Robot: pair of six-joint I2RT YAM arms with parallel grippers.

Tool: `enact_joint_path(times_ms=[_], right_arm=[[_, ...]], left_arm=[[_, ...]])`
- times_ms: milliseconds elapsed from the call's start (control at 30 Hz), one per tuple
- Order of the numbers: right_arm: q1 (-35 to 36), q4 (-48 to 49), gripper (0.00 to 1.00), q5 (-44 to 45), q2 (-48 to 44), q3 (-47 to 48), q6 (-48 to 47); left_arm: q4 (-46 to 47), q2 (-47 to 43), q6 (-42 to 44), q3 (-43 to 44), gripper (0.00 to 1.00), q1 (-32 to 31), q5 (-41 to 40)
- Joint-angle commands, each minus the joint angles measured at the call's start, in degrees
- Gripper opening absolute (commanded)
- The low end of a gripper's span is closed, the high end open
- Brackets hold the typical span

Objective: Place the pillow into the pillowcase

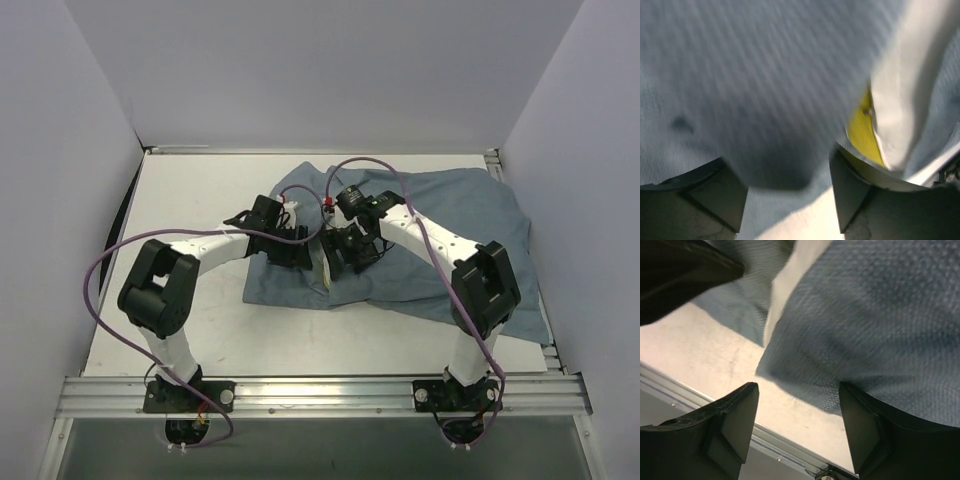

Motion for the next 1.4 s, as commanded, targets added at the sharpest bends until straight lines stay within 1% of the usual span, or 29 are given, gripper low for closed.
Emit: enact_joint_path(times_ms=[0, 33, 67, 100, 133, 167, 200, 233, 267, 300, 367, 400, 500, 533, 633, 700, 767, 833, 867, 933, 967, 1000, 1033, 1067, 1100, 1133, 1200, 1233, 1367], right_arm=[[-1.6, -0.8, 0.64, 3.5, 2.1, -0.9, 0.6], [-2.3, -0.4, 0.63, 3.3, 2.2, -1.1, 1.1], [-2.6, 0.7, 0.56, 3.1, 2.9, -1.4, 1.3], [-2.9, 1.2, 0.53, 3.2, 3.2, -1.4, 1.2], [-4.0, 1.8, 0.49, 2.9, 3.6, -1.4, 1.5], [-4.7, 3.6, 0.39, 2.4, 4.4, -1.2, 2.2], [-5.5, 4.7, 0.34, 0.7, 4.8, -1.0, 2.9], [-6.4, 5.9, 0.29, -0.3, 5.1, -0.7, 3.7], [-8.1, 8.7, 0.21, -1.0, 5.7, -0.5, 5.5], [-9.0, 9.9, 0.18, -2.2, 6.0, 0.6, 6.4], [-10.5, 12.4, 0.11, -3.0, 7.1, 2.2, 8.0], [-10.7, 13.0, 0.10, -2.9, 7.5, 3.8, 9.0], [-10.8, 15.7, 0.08, -2.2, 9.4, 5.3, 10.5], [-10.7, 16.4, 0.06, -1.6, 10.9, 5.6, 10.9], [-10.3, 17.5, 0.01, -1.0, 13.7, 6.3, 12.9], [-8.6, 17.6, 0.00, -0.9, 14.0, 5.9, 12.8], [-7.0, 17.7, 0.00, -1.7, 12.3, 3.4, 12.2], [-4.6, 18.1, 0.00, -2.6, 8.4, -0.6, 11.3], [-4.4, 18.1, 0.00, -5.0, 6.9, -2.0, 11.3], [-4.5, 18.3, 0.00, -6.5, 1.5, -5.1, 11.5], [-4.8, 18.1, 0.00, -7.9, -0.4, -7.3, 10.8], [-5.2, 17.9, 0.00, -9.1, -2.2, -8.1, 10.4], [-6.5, 15.9, 0.03, -10.1, -4.9, -8.5, 10.3], [-6.9, 14.7, 0.05, -12.1, -6.3, -8.7, 9.3], [-7.2, 13.5, 0.06, -12.7, -7.3, -8.8, 8.7], [-7.3, 11.4, 0.06, -13.3, -9.3, -9.0, 8.0], [-7.3, 10.4, 0.04, -14.9, -12.1, -10.5, 6.1], [-7.3, 10.0, 0.00, -15.5, -12.7, -11.1, 5.7], [-7.3, 9.9, 0.00, -17.9, -14.3, -12.6, 3.5]], left_arm=[[6.7, 3.7, -4.2, 4.2, 0.67, 0.2, 0.6], [7.9, 4.0, -5.2, 3.3, 0.61, 0.5, 1.8], [9.4, 4.1, -5.6, 2.5, 0.50, 0.6, 5.3], [10.8, 4.0, -6.1, 2.1, 0.24, 0.7, 6.9], [10.7, 3.7, -5.9, 2.0, 0.12, 0.7, 8.6], [10.4, 3.0, -5.3, 1.2, 0.04, 0.7, 10.7], [8.9, 1.0, -4.5, 0.7, 0.00, 0.9, 13.7], [8.4, -0.5, -2.9, -0.1, 0.00, 1.1, 15.4], [7.2, -2.0, -1.5, -1.3, 0.00, 1.4, 17.1], [3.4, -4.9, -0.5, -1.7, 0.00, 1.7, 20.3], [0.5, -7.6, 2.1, -2.6, 0.00, 2.2, 24.4], [-2.7, -10.1, 2.9, -3.0, 0.00, 2.8, 28.7], [-8.8, -13.5, 6.3, -1.1, 0.00, 2.6, 35.0], [-9.6, -14.2, 6.5, -0.5, 0.00, 2.3, 38.9], [-10.4, -15.4, 4.6, 2.3, 0.00, 0.9, 45.8], [-10.3, -14.9, 3.9, 5.6, 0.00, -0.5, 47.7], [-9.7, -14.1, 3.7, 7.9, 0.00, -1.0, 48.8], [-8.1, -12.5, 3.5, 10.4, 0.00, -0.8, 47.2], [-6.5, -11.5, 3.2, 10.3, 0.00, -0.4, 42.8], [-3.7, -10.8, 1.0, 9.1, 0.02, 2.0, 38.4], [-3.6, -10.3, 1.3, 8.2, 0.10, 2.5, 32.5], [-3.2, -10.0, 3.1, 7.6, 0.27, 3.1, 30.4], [-3.3, -9.7, 4.5, 7.3, 0.40, 3.2, 28.4], [-5.2, -8.6, 5.7, 7.5, 0.50, 3.0, 26.4], [-6.2, -7.9, 7.0, 7.6, 0.54, 3.0, 24.1], [-7.0, -7.3, 7.4, 7.8, 0.57, 3.2, 24.3], [-8.5, -7.5, 8.5, 7.4, 0.57, 4.3, 25.4], [-8.5, -8.2, 8.4, 6.8, 0.58, 5.1, 26.0], [-5.5, -13.4, 7.3, 4.0, 0.57, 8.4, 25.4]])
